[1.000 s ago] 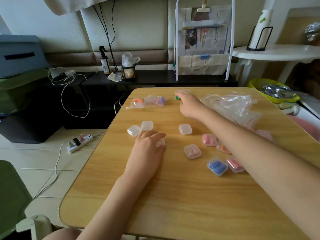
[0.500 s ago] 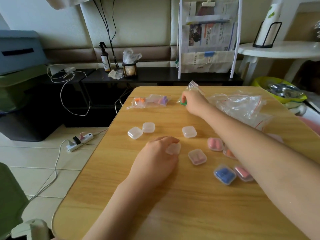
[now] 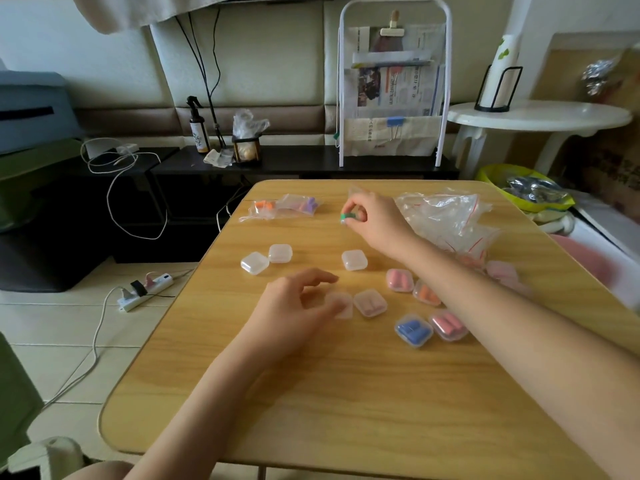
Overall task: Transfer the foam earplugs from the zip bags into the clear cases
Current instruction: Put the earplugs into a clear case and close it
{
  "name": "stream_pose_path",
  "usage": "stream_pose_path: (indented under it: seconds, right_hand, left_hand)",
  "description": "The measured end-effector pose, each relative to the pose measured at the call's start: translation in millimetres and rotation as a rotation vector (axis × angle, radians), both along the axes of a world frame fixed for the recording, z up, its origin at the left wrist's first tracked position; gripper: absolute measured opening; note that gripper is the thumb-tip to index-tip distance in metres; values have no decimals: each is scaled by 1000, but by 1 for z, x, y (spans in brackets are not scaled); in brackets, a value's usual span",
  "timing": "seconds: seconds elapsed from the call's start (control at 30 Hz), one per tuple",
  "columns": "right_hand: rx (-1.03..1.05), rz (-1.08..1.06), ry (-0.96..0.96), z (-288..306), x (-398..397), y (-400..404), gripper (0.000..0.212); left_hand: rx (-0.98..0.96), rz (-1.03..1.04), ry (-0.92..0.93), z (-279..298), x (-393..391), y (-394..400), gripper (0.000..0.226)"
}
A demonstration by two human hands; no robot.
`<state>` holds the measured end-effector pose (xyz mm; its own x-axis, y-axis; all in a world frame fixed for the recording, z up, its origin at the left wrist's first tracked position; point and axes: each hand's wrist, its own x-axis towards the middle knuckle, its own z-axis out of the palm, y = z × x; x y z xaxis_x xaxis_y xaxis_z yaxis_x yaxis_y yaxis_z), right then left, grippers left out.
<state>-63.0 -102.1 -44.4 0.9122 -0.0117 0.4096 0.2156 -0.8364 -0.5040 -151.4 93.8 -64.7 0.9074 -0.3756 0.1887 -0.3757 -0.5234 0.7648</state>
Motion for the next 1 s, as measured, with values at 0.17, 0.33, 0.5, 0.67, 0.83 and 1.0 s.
stream_pose_path:
  seconds: [0.17,0.33,0.5,0.67,0.83,1.0]
  right_hand:
    - [75,315,-108,8,-67,43,22]
    - [384,440,-24,3,-89,63,34]
    - [539,236,-121,5,-88,46,30]
    - [652,159,215,3,-82,24,10]
    - [755,200,237,2,-80,23,3]
    - [876,168,245,2,-83,27,12]
  left_hand:
    - [-561,52,287,7,3,5,48]
    - [-839,72,391,10,4,5,22]
    - [-788,215,382,9,14,10,13]
    - [-718,84,435,9,6,5,16]
    - [-757,153,402,8,9,10,35]
    - [-923,268,396,9,11,11,25]
